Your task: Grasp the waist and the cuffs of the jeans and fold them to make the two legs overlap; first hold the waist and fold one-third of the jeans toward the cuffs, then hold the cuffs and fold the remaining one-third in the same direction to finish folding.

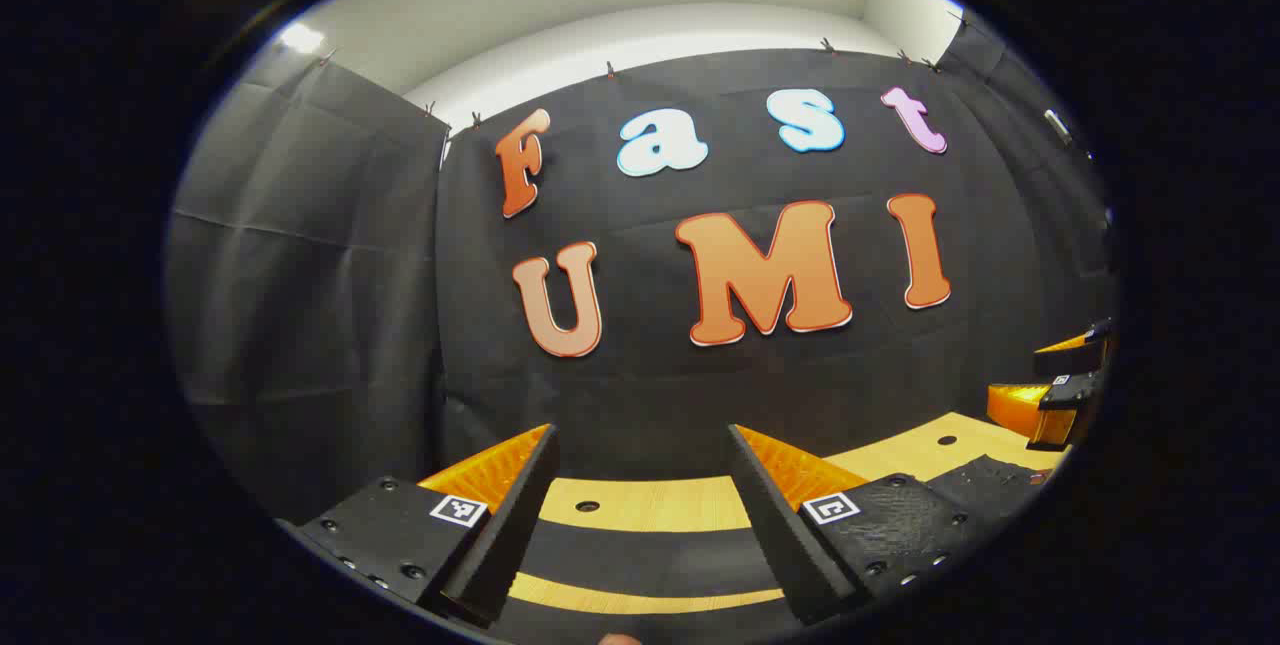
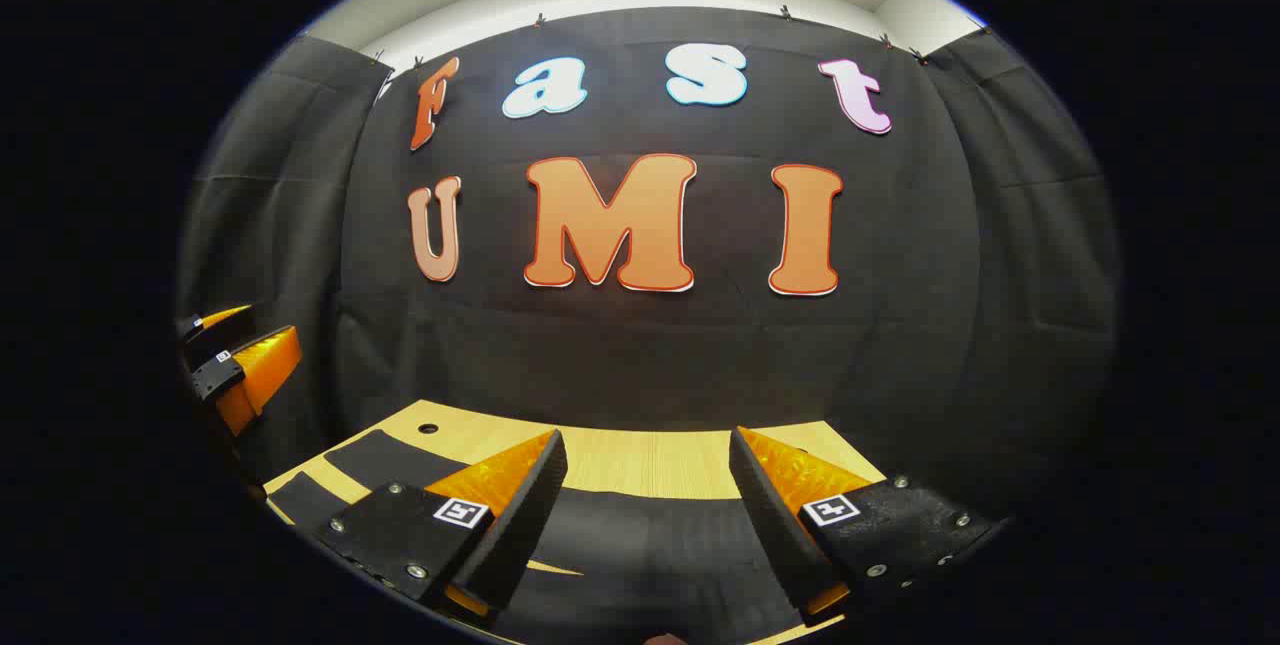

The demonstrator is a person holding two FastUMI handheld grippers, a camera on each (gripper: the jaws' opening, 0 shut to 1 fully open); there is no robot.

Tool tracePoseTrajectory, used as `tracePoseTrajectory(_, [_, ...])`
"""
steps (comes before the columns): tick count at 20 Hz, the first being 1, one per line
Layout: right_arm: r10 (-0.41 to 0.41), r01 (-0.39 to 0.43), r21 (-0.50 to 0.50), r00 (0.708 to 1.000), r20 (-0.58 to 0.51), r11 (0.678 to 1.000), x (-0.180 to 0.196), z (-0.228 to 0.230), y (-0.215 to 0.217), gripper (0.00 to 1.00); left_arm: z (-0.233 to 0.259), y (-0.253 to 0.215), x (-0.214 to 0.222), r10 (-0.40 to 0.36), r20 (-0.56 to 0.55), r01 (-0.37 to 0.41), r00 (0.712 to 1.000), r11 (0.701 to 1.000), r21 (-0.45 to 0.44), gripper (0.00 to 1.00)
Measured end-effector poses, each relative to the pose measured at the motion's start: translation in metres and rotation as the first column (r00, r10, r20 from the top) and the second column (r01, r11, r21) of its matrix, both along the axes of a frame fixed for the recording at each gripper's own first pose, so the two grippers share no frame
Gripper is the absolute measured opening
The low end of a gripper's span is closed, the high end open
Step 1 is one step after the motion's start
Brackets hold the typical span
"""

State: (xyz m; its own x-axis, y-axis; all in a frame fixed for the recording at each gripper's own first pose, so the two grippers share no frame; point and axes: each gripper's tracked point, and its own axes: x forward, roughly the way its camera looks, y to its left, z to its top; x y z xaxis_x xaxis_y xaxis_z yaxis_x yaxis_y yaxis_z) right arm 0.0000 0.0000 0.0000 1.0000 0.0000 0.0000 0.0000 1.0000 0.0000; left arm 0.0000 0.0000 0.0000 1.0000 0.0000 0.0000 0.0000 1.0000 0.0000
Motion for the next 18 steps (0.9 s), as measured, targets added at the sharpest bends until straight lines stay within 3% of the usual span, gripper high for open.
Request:
tracePoseTrajectory(4, [0.099,-0.1,0.029,0.994,0.041,0.995,0.004,0.018,0.044,0.98,0.012,0.005,0.009,-0.015,0.048,0.014,0.999,0.999,0.031,1.0])
tracePoseTrajectory(8, [0.092,-0.091,-0.022,0.995,0.049,0.996,0.009,0.018,0.053,1.0,0.004,0.004,0.01,-0.049,0.031,0.048,0.998,0.999,0.023,0.99])
tracePoseTrajectory(18, [0.078,-0.078,-0.013,0.996,0.032,0.997,0.011,0.016,0.056,0.98,-0.002,0.026,0.017,-0.019,0.008,0.019,1.0,0.999,0.038,0.99])
